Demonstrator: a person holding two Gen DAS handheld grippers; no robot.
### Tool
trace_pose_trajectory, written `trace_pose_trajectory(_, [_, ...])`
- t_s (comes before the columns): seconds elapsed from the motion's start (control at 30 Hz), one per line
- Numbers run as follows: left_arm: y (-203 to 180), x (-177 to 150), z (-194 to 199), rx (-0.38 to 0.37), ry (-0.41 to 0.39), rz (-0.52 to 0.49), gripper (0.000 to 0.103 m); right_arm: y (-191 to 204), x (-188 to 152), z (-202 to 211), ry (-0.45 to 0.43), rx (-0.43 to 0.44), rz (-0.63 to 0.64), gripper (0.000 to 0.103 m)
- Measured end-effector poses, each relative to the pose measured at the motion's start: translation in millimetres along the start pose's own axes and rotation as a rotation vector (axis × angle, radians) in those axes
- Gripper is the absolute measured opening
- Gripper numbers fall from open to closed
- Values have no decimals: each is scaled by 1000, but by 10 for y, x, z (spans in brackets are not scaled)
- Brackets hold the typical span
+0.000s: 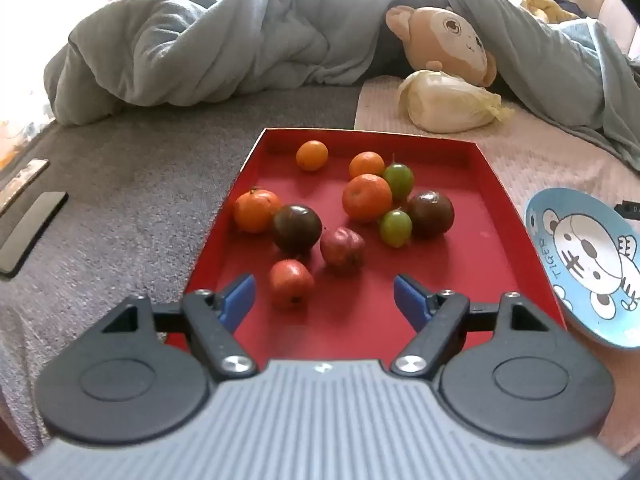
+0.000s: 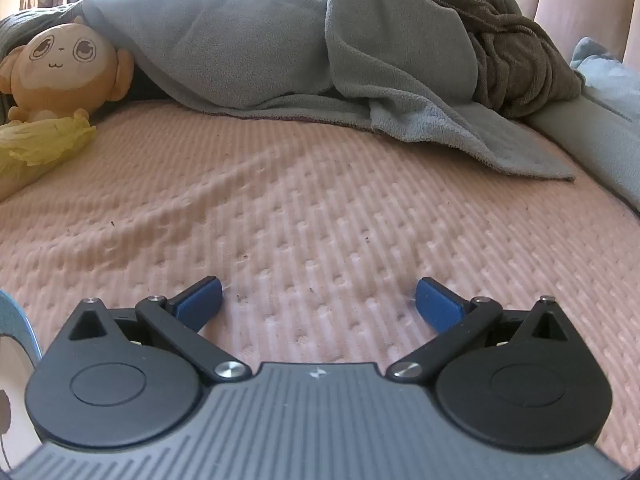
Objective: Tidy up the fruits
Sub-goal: 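Move both tools over the red tray of fruits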
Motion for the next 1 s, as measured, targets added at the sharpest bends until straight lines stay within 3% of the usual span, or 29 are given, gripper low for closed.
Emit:
trace_pose_trajectory(0.3, [26,35,6,-92,19,34,80,-2,49,6,18,-13,-13,103])
trace_pose_trajectory(0.47, [48,-10,-12,-110,15,56,80,20,93,6,107,-35,-55,103])
trace_pose_trajectory(0.63, [55,5,24,-111,-12,54,80,-36,165,3,201,26,-20,103])
trace_pose_trajectory(0.77, [68,10,22,-117,-2,61,80,-2,259,302,131,-13,82,103])
trace_pose_trajectory(0.9, [40,-16,54,-127,-9,54,80,142,364,622,102,75,127,103])
trace_pose_trajectory(1.0, [8,-56,82,-114,-15,34,80,317,381,931,92,197,148,103])
Point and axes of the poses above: each gripper's, at about its wrist camera, not at the fingertips, and z roughly against the way its jaws point, y to its left, x to its top, the point moved 2 cm from there along -z, roughly the way its jaws point, and after that the axes turned 10 degrees about z, right-handed, at the moved point
